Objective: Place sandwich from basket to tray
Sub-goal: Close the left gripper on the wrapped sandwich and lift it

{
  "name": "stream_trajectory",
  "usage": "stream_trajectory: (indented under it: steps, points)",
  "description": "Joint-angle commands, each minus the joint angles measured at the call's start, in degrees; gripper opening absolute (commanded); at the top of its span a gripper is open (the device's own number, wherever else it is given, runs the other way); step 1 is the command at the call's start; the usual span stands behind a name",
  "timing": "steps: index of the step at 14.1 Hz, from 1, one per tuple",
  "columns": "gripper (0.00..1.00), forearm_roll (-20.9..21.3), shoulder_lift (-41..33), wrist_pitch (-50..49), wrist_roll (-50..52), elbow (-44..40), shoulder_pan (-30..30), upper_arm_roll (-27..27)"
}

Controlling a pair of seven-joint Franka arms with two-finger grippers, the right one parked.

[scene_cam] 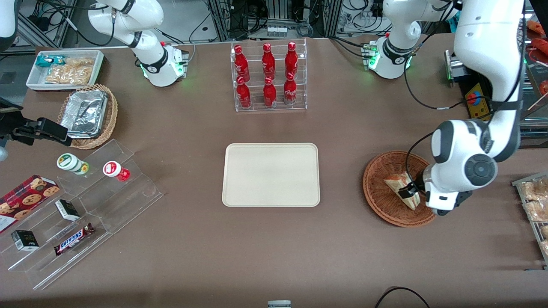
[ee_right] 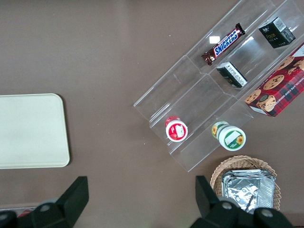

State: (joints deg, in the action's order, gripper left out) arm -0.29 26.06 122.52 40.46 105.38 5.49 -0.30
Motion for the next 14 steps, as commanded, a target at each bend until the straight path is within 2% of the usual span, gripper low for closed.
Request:
stream_trajectory:
  steps: [1,3,5,6,7,10,14]
  points:
    - [1.00,0.2,-1.6,7.4,3.8,5.9,0.5,0.2]
    - [0.99,0.2,-0.6,9.5,4.0,6.6,0.6,0.2]
    - [0.53,0.2,-0.1,9.5,3.7,6.4,0.6,0.2]
    - [0.40,0.2,-0.1,9.4,3.9,6.3,0.7,0.2]
    - [0.34,0.2,-0.2,9.3,3.8,6.2,0.7,0.2]
    - [0.31,0.2,-2.2,6.7,3.4,4.1,4.3,0.3]
    - [0.32,0.1,-3.3,-10.5,3.6,-7.3,12.4,0.2]
